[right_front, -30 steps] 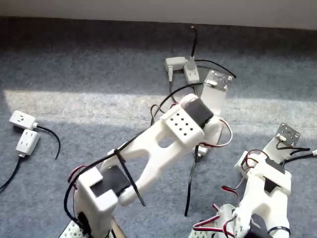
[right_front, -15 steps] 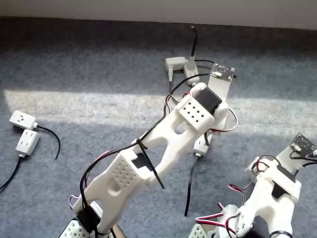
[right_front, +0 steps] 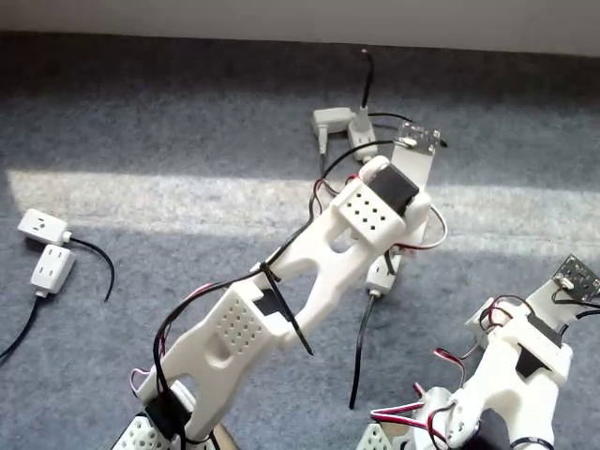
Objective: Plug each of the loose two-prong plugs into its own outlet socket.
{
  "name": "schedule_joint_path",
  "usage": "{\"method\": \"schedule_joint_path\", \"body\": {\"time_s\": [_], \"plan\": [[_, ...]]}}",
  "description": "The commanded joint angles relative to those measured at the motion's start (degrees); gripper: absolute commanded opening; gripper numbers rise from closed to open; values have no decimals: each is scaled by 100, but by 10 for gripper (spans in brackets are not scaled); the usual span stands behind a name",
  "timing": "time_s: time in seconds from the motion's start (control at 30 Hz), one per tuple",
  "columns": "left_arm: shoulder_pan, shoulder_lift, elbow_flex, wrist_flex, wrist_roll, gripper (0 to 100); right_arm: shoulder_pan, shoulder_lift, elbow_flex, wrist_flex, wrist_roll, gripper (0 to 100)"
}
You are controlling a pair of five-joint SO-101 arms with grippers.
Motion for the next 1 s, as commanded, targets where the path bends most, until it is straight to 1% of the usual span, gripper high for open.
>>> {"method": "schedule_joint_path", "body": {"time_s": [0.0,0.4,0.97], "plan": [[92,-75,-171,53,62,7,66,-171,-22,-101,26,7],[171,-66,66,18,62,7,66,-171,-22,-101,26,7],[277,-66,75,53,62,7,66,-171,-22,-110,26,7]]}}
